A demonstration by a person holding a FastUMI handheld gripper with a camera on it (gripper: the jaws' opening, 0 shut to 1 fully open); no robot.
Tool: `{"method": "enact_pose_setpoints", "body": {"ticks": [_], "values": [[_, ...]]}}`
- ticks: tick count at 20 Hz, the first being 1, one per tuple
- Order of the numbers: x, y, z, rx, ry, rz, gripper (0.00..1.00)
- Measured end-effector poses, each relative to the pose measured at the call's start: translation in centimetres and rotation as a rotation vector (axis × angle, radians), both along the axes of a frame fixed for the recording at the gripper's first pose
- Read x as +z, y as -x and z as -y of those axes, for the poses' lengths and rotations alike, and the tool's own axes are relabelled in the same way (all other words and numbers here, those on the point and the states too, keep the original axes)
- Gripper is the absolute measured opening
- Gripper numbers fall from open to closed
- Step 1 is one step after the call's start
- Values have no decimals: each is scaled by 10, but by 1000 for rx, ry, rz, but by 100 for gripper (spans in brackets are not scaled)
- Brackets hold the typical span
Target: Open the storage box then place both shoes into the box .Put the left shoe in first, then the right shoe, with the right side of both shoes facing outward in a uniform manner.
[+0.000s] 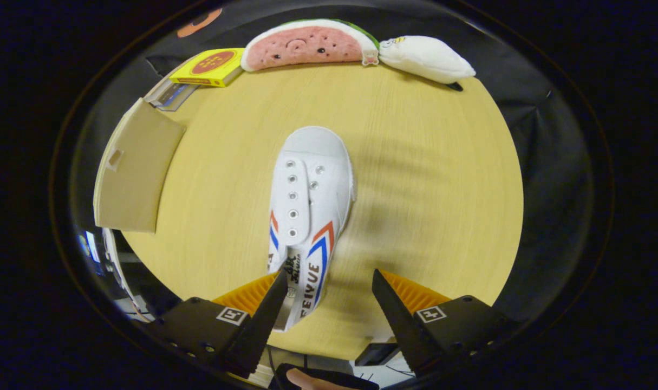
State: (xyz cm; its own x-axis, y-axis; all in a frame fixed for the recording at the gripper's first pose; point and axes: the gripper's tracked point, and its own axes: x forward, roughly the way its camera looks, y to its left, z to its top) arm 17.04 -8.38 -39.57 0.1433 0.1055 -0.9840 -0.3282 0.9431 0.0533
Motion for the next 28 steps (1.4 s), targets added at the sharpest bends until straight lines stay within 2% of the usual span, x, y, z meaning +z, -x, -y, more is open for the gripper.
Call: {"method": "enact_pose_setpoints", "body": {"ticks": [3,4,5,9,10,11,12,15,18,21,24,28], "values": [[-13,-13,-2,-22,24,39,95],[-16,-11,-8,-7,0,36,91],[-18,-9,-15,6,-34,20,83],[-19,-9,-22,-15,-86,-8,30],[-22,-12,-18,-28,-90,-10,20],[-21,-12,-17,-73,-134,-32,20],[-19,-11,-17,-102,-155,-56,3],[-15,-10,-17,-117,-189,-42,0],[7,1,-29,-139,-244,-92,0],[36,12,-48,-127,-293,-88,0],[73,18,-80,-118,-350,-74,0],[135,31,-140,-64,-446,-33,0]]}}
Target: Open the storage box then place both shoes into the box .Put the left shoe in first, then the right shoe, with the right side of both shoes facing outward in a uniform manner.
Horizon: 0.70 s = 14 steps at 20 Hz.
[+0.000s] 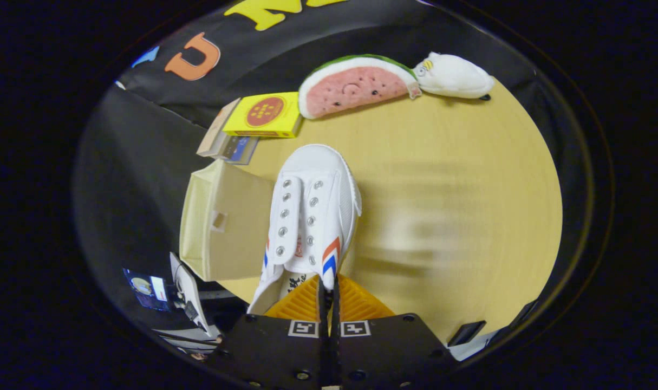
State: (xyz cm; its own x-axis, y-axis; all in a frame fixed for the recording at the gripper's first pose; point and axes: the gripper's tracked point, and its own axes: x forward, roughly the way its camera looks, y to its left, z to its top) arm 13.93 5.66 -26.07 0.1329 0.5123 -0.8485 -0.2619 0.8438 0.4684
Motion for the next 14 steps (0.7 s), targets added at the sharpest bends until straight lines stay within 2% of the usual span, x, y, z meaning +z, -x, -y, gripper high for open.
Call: {"method": "enact_pose_setpoints", "body": {"ticks": [3,7,11,14], "values": [[28,11,-56,49,-33,15,0],[43,27,-122,86,-20,44,0],[56,41,-190,79,-50,48,0],[48,40,-228,68,-14,88,0]]}}
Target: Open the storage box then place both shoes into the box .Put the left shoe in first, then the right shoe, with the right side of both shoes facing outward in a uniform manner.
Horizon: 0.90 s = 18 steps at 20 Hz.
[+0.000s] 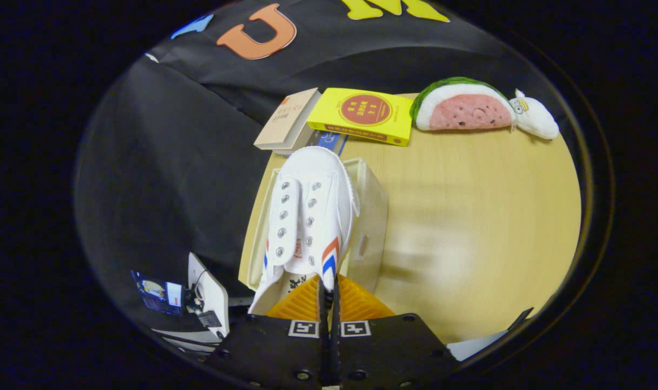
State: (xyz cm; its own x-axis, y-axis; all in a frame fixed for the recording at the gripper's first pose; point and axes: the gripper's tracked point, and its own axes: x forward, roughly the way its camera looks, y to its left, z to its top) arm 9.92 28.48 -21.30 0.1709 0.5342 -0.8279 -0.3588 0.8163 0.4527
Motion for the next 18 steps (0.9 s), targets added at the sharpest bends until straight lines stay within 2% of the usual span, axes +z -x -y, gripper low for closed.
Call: {"method": "enact_pose_setpoints", "body": {"ticks": [6,11,18], "values": [[-36,3,-33,-90,132,75,0],[-69,-6,-32,-241,270,108,0],[-87,-7,-38,-310,370,155,0]]}}
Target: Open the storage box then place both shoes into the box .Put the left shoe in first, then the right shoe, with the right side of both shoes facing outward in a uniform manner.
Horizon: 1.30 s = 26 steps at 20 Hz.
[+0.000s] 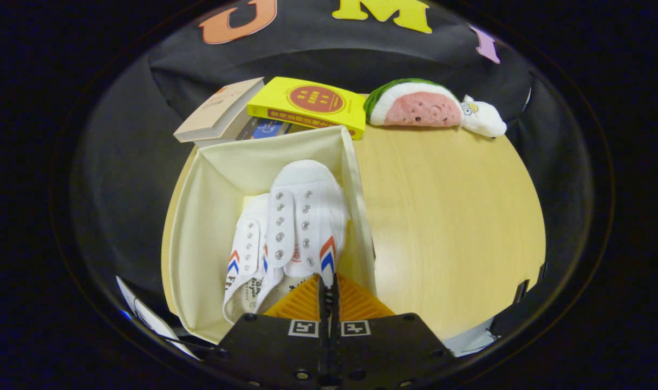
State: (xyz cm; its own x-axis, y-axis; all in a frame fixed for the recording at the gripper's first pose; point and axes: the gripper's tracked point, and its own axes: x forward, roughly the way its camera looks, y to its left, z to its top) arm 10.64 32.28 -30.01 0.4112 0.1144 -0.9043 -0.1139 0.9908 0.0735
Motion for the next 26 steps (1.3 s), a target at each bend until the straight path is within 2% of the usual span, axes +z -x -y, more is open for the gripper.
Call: {"method": "enact_pose_setpoints", "body": {"ticks": [3,5,7,8,11,14,18,19,20,21,26], "values": [[1,3,-7,-1,-43,5,8],[7,5,-8,-3,-86,15,19],[27,3,-3,27,-96,67,20],[37,3,-1,47,-99,93,35],[67,9,18,76,-107,163,52],[105,17,42,92,-128,255,75],[165,26,91,130,-105,476,88],[183,30,107,120,-104,551,89],[198,34,126,110,-89,620,96],[209,40,144,108,-82,680,98],[238,83,218,68,-104,806,98]]}}
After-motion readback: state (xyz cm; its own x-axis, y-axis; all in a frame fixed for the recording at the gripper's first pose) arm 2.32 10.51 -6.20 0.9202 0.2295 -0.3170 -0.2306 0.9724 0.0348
